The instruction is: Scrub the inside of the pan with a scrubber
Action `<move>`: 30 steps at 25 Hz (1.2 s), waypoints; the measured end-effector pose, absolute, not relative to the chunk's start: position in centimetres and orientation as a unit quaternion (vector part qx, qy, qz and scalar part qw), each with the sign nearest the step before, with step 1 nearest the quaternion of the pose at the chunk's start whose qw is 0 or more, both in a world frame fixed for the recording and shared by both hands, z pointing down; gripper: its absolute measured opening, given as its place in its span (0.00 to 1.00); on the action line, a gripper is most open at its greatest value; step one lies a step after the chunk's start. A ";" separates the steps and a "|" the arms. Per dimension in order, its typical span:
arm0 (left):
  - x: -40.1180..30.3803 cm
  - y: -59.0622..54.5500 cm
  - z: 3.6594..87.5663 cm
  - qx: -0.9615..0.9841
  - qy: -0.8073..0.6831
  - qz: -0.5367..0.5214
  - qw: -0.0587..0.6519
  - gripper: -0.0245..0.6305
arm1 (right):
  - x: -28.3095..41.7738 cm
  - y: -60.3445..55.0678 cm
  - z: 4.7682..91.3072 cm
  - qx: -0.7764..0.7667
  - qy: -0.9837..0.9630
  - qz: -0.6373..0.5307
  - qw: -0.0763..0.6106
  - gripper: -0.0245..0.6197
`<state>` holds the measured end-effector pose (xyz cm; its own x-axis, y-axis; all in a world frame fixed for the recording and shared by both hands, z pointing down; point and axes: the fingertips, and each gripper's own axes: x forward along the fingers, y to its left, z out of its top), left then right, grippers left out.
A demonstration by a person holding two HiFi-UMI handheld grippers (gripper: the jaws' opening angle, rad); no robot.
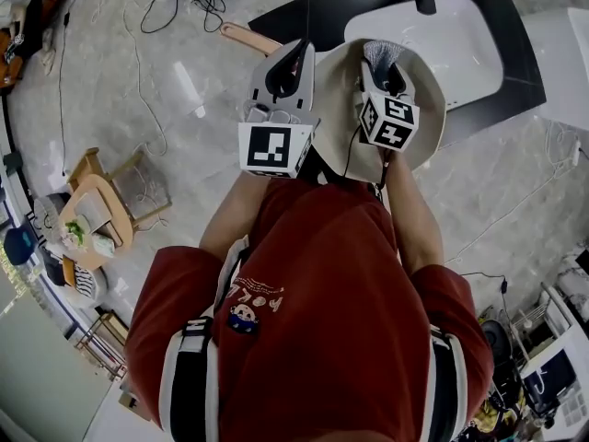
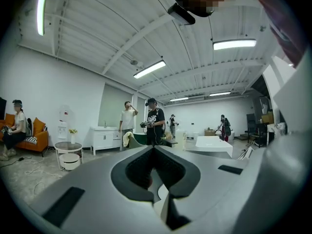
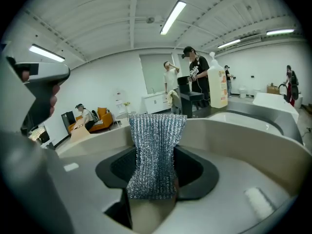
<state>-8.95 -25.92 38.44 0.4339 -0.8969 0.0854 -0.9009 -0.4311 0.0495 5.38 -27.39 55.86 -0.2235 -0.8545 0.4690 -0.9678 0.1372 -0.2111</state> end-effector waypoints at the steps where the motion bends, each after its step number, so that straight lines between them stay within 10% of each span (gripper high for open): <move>1: -9.2 -25.7 38.5 0.843 -0.536 0.024 0.043 0.05 | 4.8 -27.4 55.9 0.601 -0.753 0.238 0.121 0.41; 30: -13.8 -17.5 39.2 0.753 -0.655 0.043 0.047 0.05 | -8.1 -17.8 55.5 0.169 -0.928 0.273 0.188 0.41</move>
<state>-13.76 -17.48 39.21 0.1370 -0.9825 0.1259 -0.9906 -0.1362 0.0150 -8.07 -17.84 55.50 -0.8718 -0.2111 0.4420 -0.4169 0.7936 -0.4432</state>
